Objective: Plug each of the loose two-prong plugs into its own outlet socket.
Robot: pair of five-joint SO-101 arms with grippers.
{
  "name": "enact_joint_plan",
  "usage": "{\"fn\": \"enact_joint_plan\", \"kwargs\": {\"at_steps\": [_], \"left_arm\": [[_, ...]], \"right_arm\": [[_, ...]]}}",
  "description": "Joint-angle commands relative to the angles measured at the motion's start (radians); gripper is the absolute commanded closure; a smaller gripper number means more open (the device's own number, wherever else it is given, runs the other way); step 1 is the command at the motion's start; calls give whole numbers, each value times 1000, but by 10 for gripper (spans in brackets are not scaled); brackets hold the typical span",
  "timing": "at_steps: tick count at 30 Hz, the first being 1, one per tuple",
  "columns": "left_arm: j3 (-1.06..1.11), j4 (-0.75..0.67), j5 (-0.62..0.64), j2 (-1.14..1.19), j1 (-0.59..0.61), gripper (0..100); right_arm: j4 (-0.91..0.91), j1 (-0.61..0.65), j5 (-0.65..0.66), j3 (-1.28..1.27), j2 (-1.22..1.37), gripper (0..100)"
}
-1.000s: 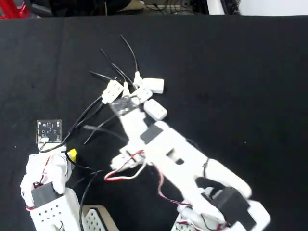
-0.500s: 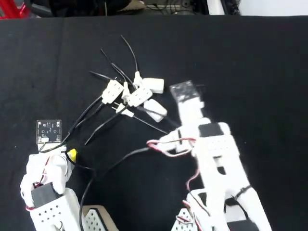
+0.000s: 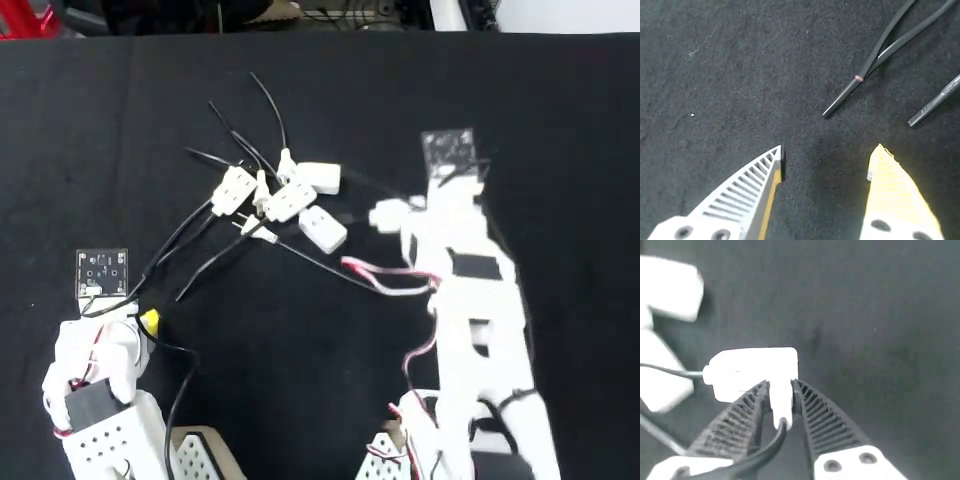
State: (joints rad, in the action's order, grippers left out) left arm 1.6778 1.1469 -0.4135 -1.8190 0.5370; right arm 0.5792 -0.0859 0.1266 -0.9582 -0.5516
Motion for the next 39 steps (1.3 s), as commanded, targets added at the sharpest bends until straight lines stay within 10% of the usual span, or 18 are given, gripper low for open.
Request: {"fn": "enact_joint_plan", "kwargs": {"at_steps": [1,10,25,39], "left_arm": [[5,-20,-9,-3,-13,726],[7,-20,-9,-3,-13,726],[7,-20,-9,-3,-13,726],[7,-20,-9,-3,-12,726]], "right_arm": [[-18,-6,-106,217,131,986],[114,12,-338,819,665,986],[459,115,-292,1445,1198,977],[970,143,-278,1917,1227,680]]}}
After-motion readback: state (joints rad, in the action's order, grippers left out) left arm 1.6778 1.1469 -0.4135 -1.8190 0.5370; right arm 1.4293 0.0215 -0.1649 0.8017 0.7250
